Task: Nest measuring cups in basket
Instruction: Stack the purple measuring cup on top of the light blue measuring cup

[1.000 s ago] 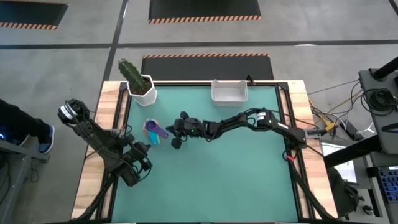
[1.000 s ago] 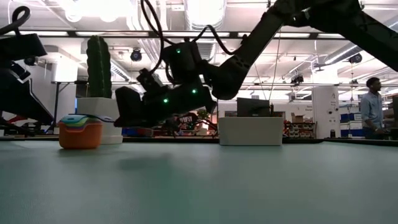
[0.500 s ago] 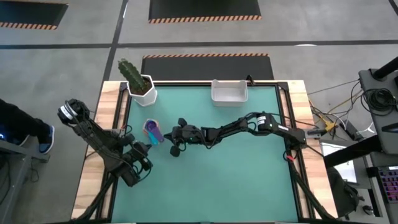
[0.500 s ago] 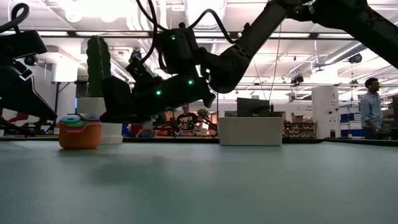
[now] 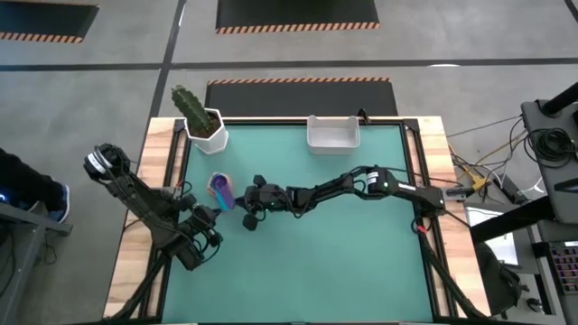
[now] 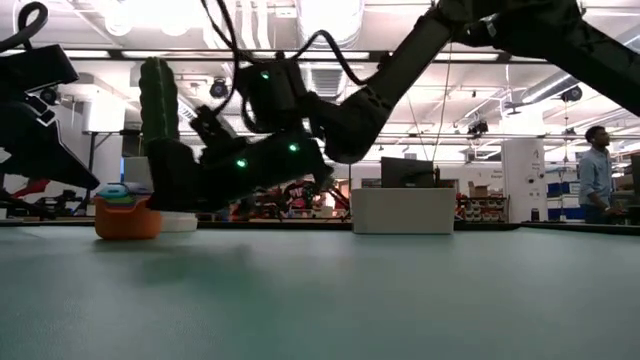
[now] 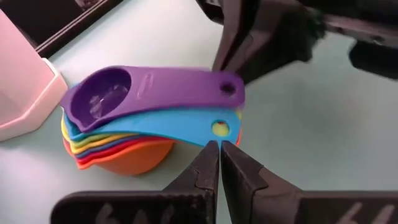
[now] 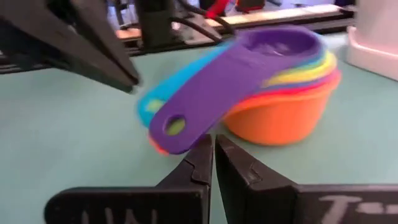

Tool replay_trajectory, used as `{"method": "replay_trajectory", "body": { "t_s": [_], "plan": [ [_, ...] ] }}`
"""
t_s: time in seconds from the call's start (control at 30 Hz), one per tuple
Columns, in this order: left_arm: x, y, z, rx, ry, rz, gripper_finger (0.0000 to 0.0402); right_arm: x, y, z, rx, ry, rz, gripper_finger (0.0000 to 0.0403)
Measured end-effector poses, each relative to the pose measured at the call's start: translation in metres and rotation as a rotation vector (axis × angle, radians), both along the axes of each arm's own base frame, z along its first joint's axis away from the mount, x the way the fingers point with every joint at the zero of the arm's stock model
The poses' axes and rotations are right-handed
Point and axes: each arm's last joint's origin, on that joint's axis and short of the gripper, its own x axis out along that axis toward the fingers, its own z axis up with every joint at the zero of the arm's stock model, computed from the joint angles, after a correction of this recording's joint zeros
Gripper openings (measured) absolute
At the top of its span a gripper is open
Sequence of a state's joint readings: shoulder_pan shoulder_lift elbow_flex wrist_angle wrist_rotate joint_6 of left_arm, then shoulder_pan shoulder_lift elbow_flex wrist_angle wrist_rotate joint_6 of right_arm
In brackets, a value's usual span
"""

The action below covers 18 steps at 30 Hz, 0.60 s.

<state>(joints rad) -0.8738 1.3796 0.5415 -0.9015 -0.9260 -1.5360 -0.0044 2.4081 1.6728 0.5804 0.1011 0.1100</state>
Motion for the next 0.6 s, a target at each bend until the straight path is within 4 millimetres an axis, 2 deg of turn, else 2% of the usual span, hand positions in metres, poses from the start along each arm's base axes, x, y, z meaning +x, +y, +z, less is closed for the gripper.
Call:
{"method": "replay_trajectory", "body": {
  "t_s": [0.13,0.33,0.6],
  "plan": [
    [0.0,0.0,0.0,-0.005,-0.004,-0.001,0.0,0.007,0.007,0.006,-0.026,0.046,0.009,0.0009],
    [0.0,-0.001,0.0,-0.011,0.0,0.001,0.0,0.011,0.004,0.01,-0.073,0.127,-0.053,0.0009],
    [-0.002,0.0,-0.004,-0.051,0.081,0.01,0.0,0.013,0.008,0.014,-0.073,0.138,-0.047,0.0009]
  ]
}}
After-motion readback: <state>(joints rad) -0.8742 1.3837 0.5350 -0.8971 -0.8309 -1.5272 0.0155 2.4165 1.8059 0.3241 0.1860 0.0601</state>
